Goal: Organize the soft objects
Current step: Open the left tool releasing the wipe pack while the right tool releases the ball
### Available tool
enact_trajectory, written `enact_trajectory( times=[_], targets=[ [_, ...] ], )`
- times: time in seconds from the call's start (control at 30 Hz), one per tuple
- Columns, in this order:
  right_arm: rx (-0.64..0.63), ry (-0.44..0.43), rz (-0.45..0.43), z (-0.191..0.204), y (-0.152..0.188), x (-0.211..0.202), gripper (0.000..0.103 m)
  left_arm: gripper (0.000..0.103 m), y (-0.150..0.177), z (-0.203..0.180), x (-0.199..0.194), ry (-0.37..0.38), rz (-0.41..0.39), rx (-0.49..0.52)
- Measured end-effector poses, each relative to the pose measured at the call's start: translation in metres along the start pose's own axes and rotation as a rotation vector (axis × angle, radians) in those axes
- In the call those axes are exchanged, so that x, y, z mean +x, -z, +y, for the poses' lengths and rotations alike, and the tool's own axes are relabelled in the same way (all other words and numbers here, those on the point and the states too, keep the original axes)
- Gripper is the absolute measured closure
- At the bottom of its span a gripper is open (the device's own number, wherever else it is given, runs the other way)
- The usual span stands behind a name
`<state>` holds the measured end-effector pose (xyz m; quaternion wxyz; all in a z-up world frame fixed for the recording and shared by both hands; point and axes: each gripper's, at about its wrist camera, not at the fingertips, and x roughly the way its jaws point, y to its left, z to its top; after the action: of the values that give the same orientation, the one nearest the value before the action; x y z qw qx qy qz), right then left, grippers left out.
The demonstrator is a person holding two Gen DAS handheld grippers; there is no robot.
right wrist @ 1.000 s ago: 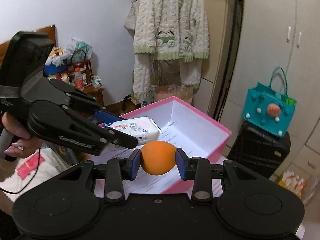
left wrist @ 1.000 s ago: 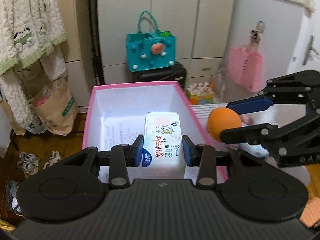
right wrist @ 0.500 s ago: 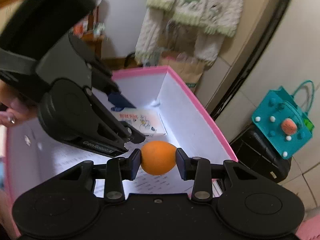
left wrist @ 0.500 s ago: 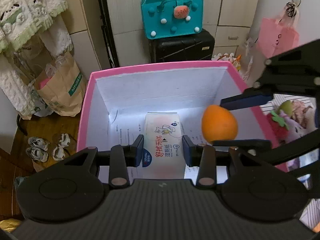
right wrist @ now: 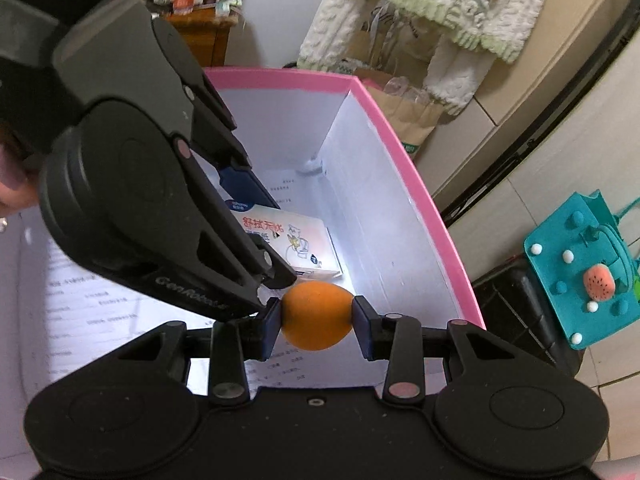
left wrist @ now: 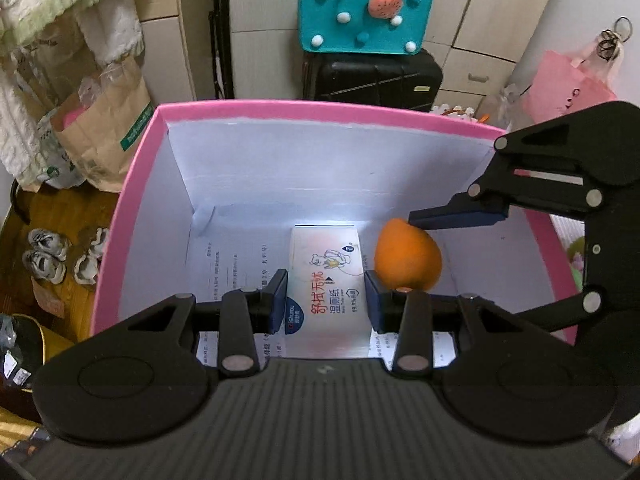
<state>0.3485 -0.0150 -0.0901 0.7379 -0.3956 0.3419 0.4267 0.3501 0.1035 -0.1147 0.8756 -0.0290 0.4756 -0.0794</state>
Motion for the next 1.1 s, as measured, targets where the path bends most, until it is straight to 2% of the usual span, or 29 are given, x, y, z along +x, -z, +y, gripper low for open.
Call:
enact_trajectory(
  times=[0.2, 0.37, 0.4, 0.5, 0.67, 0.77, 0.87, 1.1],
  targets=[
    [-0.014, -0.002, 0.049, -0.001, -0.003, 0.017, 0.059, 0.064, 0.0, 0.003, 0.011, 0.003, 0.018, -0.02],
    [0.032, 0.001, 0.044, -0.005, 0.0, 0.016, 0.057, 0.062, -0.002, 0.0, 0.007, 0.006, -0.015, -0.029],
    [0.069, -0.004, 0.029, -0.007, 0.0, 0.011, 0.056, 0.058, -0.002, -0.001, 0.003, 0.004, -0.036, -0.015],
    [0.153, -0.007, -0.017, -0.011, 0.007, -0.004, 0.055, 0.057, -0.003, -0.001, -0.006, 0.001, -0.054, 0.002],
    [0.275, -0.004, -0.066, -0.011, 0.019, -0.035, 0.055, 0.057, 0.0, 0.001, -0.029, 0.055, -0.038, 0.033],
    [0.332, -0.003, -0.106, -0.004, 0.026, -0.058, 0.055, 0.046, 0.008, -0.005, -0.045, 0.057, -0.022, 0.088],
    [0.406, -0.004, -0.135, 0.0, 0.033, -0.074, 0.054, 0.044, 0.014, -0.008, -0.059, 0.103, 0.013, 0.099],
    [0.528, -0.006, -0.179, 0.013, 0.044, -0.105, 0.054, 0.042, 0.027, -0.009, -0.095, 0.073, -0.011, 0.122]
  ],
)
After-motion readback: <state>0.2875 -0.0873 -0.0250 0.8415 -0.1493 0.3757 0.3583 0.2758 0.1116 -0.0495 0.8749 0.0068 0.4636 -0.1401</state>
